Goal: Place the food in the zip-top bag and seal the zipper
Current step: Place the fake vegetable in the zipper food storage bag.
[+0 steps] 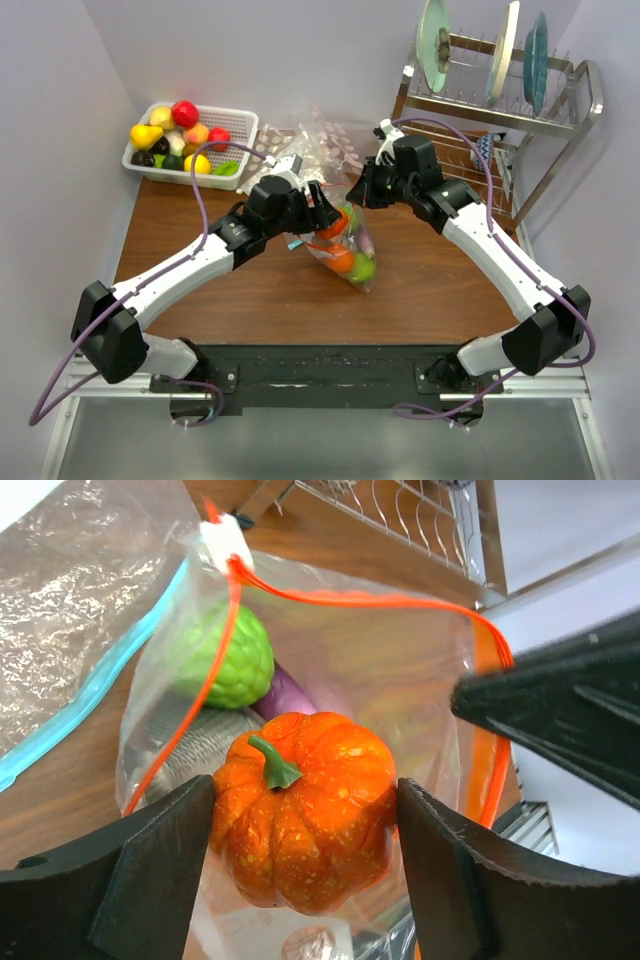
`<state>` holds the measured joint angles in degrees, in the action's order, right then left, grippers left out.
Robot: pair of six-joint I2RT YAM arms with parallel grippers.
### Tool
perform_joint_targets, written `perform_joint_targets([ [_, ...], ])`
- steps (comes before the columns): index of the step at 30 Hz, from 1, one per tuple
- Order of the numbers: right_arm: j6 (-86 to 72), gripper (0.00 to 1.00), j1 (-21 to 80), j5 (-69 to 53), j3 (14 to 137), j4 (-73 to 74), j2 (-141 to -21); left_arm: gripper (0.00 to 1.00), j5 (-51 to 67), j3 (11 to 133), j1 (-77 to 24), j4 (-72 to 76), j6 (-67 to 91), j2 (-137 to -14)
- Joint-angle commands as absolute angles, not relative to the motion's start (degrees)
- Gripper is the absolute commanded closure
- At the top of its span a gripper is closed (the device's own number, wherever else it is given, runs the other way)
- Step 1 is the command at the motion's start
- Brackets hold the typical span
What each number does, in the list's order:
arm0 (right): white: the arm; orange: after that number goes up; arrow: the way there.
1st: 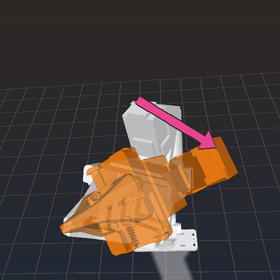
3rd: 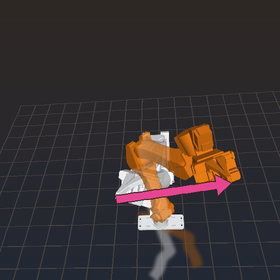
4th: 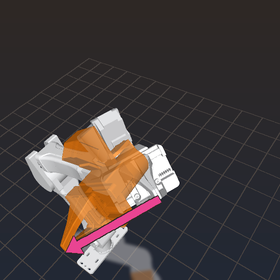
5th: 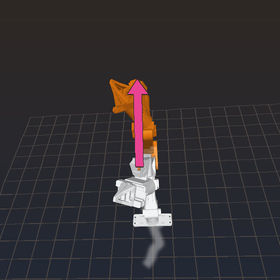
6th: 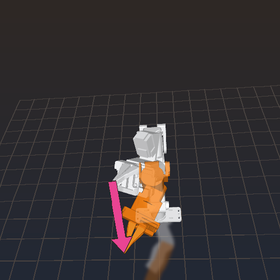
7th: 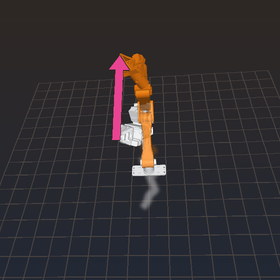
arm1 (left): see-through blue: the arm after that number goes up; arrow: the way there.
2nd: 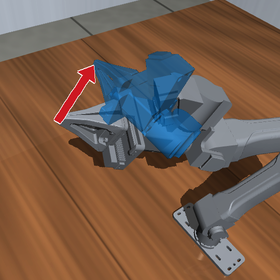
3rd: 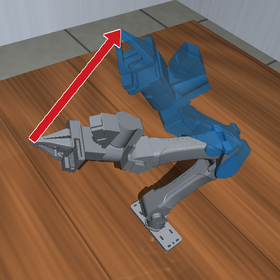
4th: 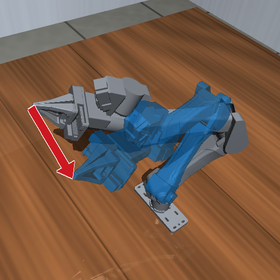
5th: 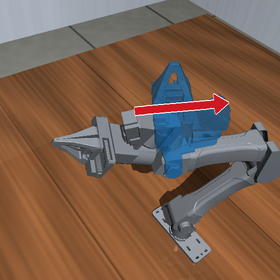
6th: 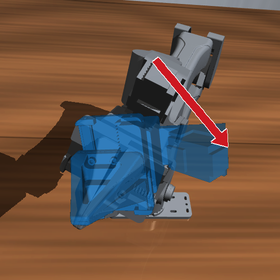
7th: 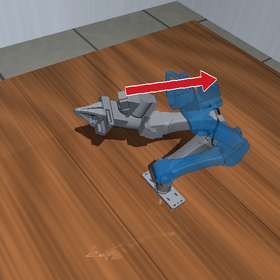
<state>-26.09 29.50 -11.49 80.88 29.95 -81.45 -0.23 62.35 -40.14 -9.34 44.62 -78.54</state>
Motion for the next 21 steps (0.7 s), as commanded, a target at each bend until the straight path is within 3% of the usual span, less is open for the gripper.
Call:
perform_joint_targets([
  [1,-26.2,1.00,29.4,-11.3,80.9,28.3,-80.0,0.13,-2.6,66.7,-41.8,-10.5,42.5,-78.6],
  [2,-26.2,1.00,29.4,-11.1,80.9,28.2,-80.0,0.00,-1.9,67.1,-42.2,-11.1,42.4,-78.7],
  [15,-25.4,1.00,29.3,-10.2,80.1,28.5,-80.3,0.00,-4.6,83.0,-40.7,-25.8,32.1,-79.8],
  [21,-25.6,1.00,29.3,-10.4,79.5,27.6,-80.0,0.00,-0.3,81.4,-27.6,-26.0,28.1,-79.5],
])
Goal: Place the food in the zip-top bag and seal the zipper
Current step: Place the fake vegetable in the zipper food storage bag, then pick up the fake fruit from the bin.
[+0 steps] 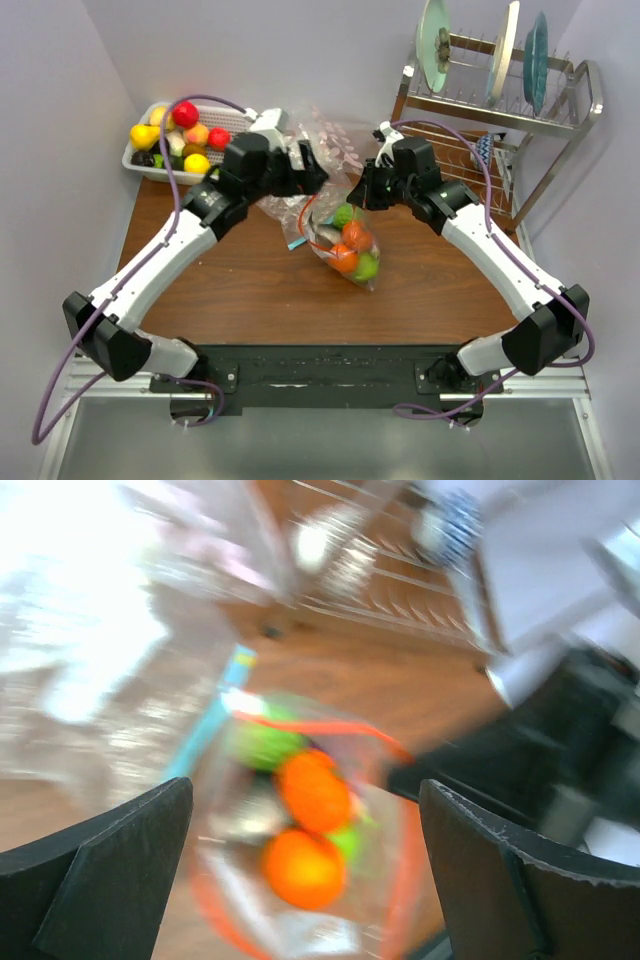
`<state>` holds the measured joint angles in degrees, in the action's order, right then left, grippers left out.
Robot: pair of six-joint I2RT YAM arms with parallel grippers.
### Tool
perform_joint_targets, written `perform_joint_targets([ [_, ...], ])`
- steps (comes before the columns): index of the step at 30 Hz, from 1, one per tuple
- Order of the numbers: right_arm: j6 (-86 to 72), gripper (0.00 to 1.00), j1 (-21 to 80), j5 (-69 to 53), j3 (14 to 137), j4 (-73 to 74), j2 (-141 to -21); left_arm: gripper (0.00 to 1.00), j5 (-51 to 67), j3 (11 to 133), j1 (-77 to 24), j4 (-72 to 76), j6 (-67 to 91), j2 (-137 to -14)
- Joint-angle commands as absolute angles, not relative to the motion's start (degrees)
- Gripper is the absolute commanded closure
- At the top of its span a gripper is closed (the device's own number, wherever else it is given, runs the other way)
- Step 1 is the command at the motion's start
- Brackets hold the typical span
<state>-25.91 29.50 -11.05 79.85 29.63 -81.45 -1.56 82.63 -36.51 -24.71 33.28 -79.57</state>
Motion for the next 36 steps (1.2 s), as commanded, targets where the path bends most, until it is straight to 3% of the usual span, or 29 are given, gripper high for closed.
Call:
perform_joint_targets([
  [1,-25.6,1.00,29.3,-10.3,79.4,27.3,-80.0,0.00,-0.3,80.3,-25.7,-25.3,27.4,-79.7],
  [7,-25.9,1.00,29.4,-10.9,78.3,25.9,-80.4,0.00,-5.0,78.4,-14.0,-23.5,26.3,-84.4],
  [19,-26.0,1.00,29.2,-12.2,77.8,25.5,-81.5,0.02,-0.9,86.2,-0.4,-21.5,29.6,-99.0],
  [32,-26.1,1.00,29.0,-14.3,77.7,25.5,-81.7,0.04,-15.0,126.4,0.0,-43.8,18.5,-127.2],
  [36,-25.8,1.00,29.0,-14.7,78.5,26.1,-81.9,0.04,-18.8,130.2,0.0,-45.9,15.5,-129.8],
])
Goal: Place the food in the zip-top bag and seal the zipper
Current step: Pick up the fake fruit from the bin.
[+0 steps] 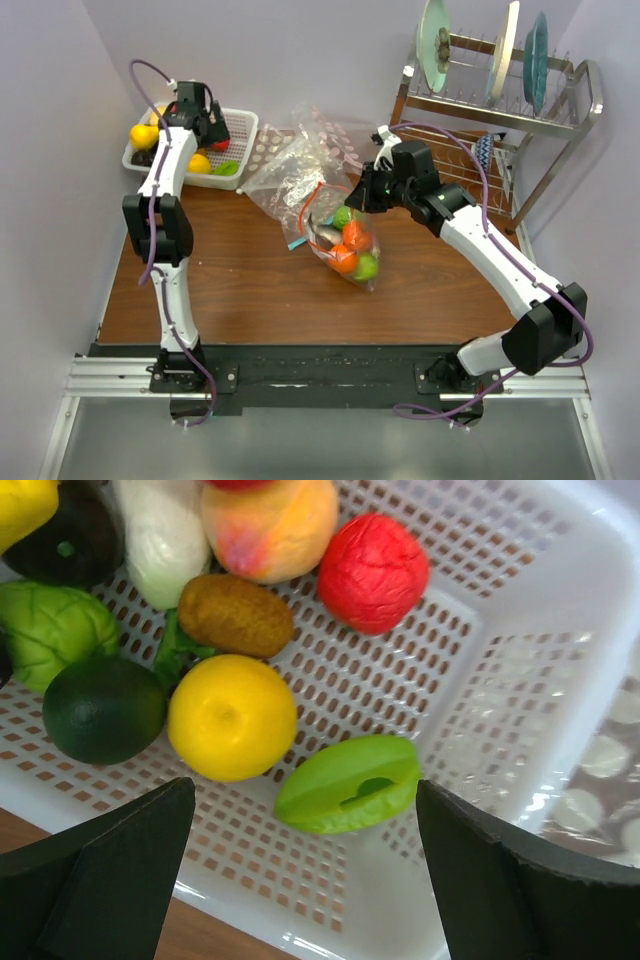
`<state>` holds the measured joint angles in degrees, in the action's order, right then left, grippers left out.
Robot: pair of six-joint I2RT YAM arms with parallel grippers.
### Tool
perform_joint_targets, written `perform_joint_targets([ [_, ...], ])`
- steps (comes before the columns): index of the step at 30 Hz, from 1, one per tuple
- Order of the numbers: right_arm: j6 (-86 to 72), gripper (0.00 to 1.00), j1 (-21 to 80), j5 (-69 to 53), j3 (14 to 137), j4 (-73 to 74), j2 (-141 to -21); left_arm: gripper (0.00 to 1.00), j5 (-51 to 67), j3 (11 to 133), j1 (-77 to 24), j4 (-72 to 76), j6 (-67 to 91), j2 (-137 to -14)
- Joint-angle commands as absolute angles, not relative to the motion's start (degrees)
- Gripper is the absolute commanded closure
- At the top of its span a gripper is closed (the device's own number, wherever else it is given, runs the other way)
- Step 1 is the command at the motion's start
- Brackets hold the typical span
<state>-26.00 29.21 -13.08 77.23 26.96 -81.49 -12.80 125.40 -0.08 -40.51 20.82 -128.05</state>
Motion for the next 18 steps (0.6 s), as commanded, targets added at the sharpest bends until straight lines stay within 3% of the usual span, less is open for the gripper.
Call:
perform_joint_targets([
  [1,-25.8,1.00,29.0,-14.9,78.6,26.3,-82.1,0.04,-19.4,129.7,0.0,-45.4,14.2,-130.0],
  [18,-26.3,1.00,29.0,-15.9,78.8,26.3,-82.4,0.05,-25.6,126.7,0.0,-38.7,9.7,-136.4],
])
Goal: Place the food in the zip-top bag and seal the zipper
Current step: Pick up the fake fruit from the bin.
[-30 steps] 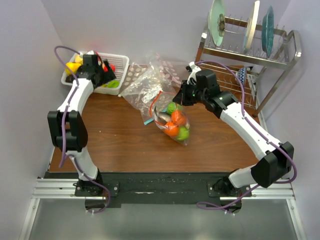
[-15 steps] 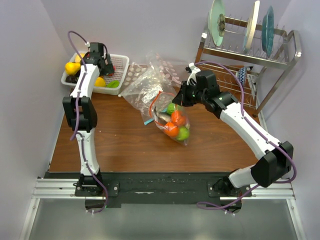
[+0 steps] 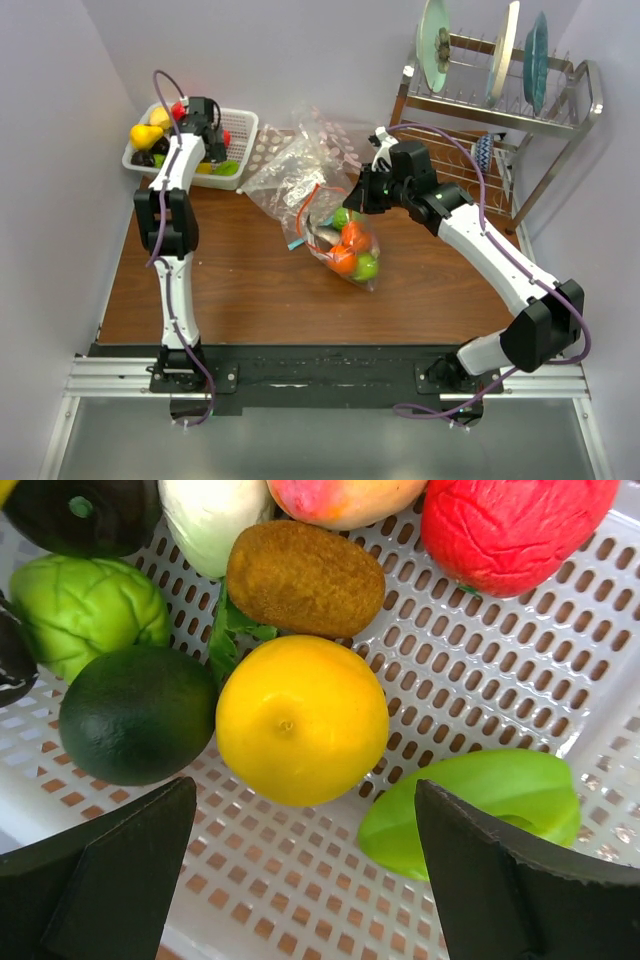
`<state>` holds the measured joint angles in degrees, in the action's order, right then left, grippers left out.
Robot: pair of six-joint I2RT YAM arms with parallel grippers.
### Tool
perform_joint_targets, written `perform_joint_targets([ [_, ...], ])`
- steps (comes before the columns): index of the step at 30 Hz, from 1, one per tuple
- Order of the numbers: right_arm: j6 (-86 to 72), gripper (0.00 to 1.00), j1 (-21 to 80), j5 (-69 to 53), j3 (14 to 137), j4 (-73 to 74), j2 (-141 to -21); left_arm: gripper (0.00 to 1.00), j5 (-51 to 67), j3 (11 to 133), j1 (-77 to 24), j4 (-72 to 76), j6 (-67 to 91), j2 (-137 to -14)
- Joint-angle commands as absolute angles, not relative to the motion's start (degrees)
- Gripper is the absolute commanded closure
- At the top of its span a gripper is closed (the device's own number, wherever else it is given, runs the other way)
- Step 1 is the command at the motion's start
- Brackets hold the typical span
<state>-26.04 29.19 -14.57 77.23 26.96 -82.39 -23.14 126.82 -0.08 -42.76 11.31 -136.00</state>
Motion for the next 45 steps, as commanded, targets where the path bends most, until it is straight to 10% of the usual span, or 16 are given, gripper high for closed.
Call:
perform_joint_targets([
  [1,-26.3,1.00,28.9,-15.8,79.0,26.4,-82.4,0.06,-25.9,126.4,0.0,-38.3,9.4,-136.6],
  [19,-26.2,1.00,29.0,-15.5,78.8,26.7,-81.9,0.08,-28.8,126.8,1.3,-37.2,7.4,-140.4],
  [29,-26.3,1.00,28.9,-15.3,78.9,26.9,-81.8,0.40,-28.0,127.7,1.4,-37.2,7.0,-139.3],
  [45,-26.5,1.00,29.0,-15.3,78.9,26.8,-81.8,0.46,-21.0,128.1,1.2,-36.5,9.0,-126.4],
])
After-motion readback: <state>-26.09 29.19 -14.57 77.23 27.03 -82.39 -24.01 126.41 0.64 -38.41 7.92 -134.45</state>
